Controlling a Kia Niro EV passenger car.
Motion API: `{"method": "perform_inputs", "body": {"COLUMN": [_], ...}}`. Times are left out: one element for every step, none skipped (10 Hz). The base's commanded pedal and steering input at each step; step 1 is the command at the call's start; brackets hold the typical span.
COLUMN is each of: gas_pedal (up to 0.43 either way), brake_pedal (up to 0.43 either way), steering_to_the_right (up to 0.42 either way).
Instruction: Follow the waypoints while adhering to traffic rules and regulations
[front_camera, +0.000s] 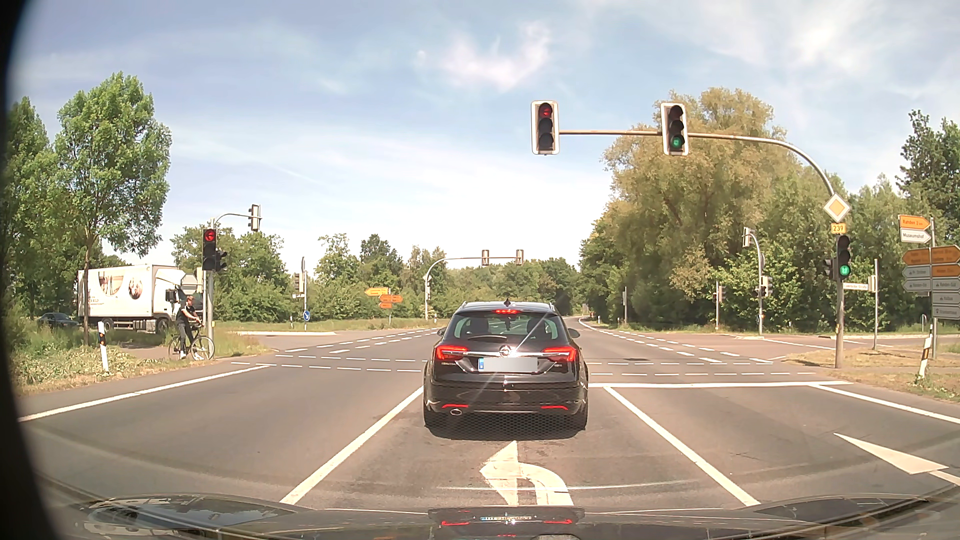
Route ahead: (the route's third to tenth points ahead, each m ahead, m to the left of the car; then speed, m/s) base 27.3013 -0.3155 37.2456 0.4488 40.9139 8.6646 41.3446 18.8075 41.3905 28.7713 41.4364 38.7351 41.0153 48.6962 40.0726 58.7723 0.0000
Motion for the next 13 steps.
{"method": "perform_inputs", "body": {"gas_pedal": [0.000,0.000,0.000,0.000,0.000,0.000,0.000,0.000,0.000,0.000,0.000,0.000,0.000], "brake_pedal": [0.000,0.000,0.000,0.000,0.000,0.000,0.000,0.000,0.000,0.000,0.000,0.000,0.000], "steering_to_the_right": [0.004,0.004,0.004,0.004,0.004,0.004,0.004,0.004,0.004,0.004,0.004,0.004,0.004]}}
